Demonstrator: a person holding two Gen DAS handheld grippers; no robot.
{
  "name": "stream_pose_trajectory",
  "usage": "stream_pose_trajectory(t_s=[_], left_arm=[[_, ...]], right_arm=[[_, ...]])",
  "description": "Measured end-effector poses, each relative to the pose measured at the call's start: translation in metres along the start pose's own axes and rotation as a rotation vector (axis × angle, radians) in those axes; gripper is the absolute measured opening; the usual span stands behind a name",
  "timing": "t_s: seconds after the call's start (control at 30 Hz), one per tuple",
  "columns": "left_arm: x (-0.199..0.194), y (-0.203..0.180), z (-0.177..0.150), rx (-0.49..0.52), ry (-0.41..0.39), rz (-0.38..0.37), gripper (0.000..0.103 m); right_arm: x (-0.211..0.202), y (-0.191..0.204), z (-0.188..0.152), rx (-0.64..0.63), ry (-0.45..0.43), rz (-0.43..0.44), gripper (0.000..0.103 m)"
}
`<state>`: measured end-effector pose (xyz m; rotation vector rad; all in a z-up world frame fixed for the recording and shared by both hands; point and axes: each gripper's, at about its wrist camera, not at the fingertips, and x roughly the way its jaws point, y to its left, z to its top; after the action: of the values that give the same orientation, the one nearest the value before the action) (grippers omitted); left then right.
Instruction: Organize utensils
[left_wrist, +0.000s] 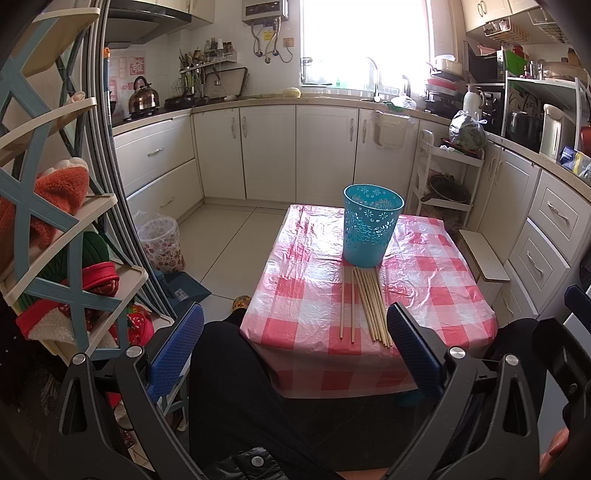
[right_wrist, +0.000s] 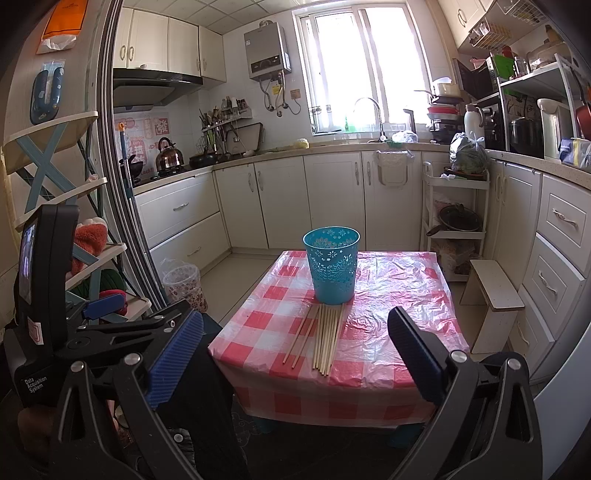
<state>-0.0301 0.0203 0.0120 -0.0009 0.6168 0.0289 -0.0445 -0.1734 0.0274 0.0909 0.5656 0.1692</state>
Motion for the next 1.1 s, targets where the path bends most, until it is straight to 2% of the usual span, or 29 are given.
stream_pose_trajectory(t_s=[0.77,0.93,1.1], left_arm=[[0.015,-0.003,-0.001,0.014,0.028,-0.009,0.095],[0.042,-0.006,-0.004,0.033,0.057,-0.013,0.095],[0.087,-0.008,-0.005,0.041,0.113,-0.022,0.095]], right_arm=[[0.013,-0.001,0.001,-0.001,0.03,0.005,0.096],[0.039,-0.009,-0.003,-0.018,0.061,-0.024,0.096],[0.102,-0.032,-0.012,0.007,0.148,-0.048,0.096]])
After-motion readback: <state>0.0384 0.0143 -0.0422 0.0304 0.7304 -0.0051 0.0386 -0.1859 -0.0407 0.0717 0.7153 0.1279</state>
